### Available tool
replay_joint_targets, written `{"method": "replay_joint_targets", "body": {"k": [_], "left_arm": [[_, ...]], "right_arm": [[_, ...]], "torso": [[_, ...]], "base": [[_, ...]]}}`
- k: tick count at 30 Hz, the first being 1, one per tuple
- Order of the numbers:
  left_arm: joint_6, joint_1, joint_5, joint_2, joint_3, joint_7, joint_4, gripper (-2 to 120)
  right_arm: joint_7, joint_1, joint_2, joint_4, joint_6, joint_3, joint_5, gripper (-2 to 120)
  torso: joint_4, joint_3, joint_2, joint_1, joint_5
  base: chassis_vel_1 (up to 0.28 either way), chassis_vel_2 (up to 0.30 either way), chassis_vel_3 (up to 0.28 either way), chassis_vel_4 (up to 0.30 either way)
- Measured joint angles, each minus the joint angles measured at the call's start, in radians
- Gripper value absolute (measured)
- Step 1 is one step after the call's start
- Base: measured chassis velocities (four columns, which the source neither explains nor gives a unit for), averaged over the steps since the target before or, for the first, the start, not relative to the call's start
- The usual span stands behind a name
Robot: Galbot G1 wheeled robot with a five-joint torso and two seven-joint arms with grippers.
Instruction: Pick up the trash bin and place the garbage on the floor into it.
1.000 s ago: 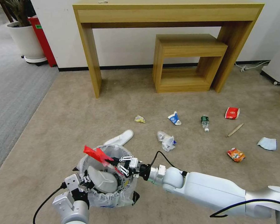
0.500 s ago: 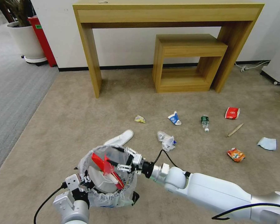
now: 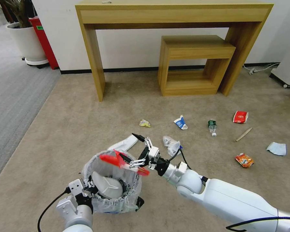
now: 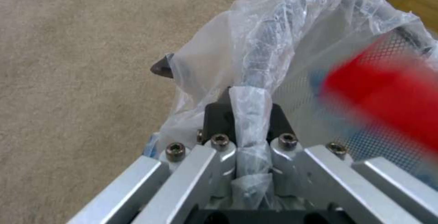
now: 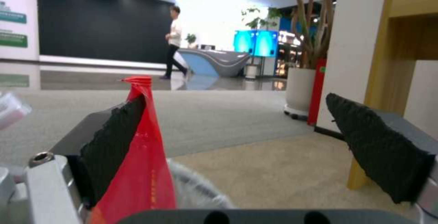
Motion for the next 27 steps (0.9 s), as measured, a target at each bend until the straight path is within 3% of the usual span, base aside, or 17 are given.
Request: {"method": "replay_joint_targets", "body": {"k": [16,27], "left_arm": [[-0.004,0.0,-0.004,0.0,0.012,0.001,-0.022,3],[-0.002,0.0,-0.015,0.003,0.004,0.0,-0.032,3]], "right_arm": [[0.051,0.106,0.053,-0.036,-0.025,-0.108,0.001,100],[0.061,0.106,0.054,-0.048,-0.031,-0.125,-0.009,100]], "torso": [[0.0001,0.0,0.0,0.0,-0.0001],[0.0,0.0,0.0,0.0,0.0]], "base": [[0.0,0.0,0.0,0.0],[0.0,0.0,0.0,0.0]]}}
